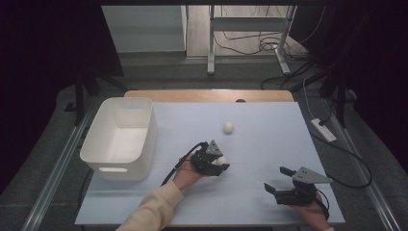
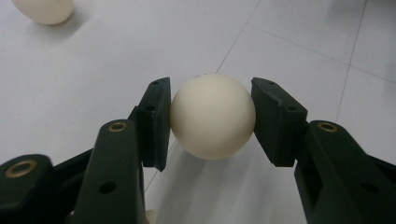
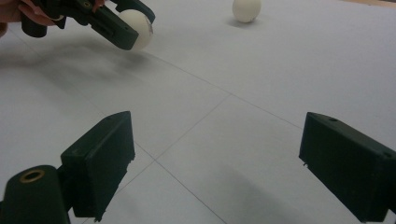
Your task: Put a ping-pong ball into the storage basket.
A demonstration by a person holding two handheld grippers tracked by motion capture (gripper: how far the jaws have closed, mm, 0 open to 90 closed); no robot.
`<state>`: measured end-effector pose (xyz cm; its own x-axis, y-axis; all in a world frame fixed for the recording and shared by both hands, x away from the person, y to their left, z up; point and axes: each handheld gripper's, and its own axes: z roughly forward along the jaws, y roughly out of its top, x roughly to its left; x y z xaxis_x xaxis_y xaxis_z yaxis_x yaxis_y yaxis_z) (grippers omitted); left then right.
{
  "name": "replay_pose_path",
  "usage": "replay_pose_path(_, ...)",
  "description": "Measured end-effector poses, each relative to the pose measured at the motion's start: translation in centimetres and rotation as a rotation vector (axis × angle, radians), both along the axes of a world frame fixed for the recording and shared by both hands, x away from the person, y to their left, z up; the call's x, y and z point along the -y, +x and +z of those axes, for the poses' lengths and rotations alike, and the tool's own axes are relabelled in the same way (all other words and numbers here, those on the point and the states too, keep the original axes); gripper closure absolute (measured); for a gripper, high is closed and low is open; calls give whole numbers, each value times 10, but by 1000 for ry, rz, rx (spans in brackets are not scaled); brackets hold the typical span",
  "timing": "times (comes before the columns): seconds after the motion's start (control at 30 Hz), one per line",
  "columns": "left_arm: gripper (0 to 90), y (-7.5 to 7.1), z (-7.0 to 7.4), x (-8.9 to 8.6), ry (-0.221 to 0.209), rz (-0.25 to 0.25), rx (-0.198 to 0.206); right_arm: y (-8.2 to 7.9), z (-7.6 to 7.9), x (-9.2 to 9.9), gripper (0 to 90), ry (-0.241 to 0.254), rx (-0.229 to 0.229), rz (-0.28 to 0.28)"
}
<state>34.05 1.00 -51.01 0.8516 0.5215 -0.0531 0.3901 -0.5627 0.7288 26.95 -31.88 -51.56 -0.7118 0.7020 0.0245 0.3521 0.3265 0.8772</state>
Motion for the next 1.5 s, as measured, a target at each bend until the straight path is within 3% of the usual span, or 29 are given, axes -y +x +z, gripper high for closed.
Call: replay_pose_path(1.5,507,-13,48,-28,-128,2,88,0,0,0,103,0,2,-2)
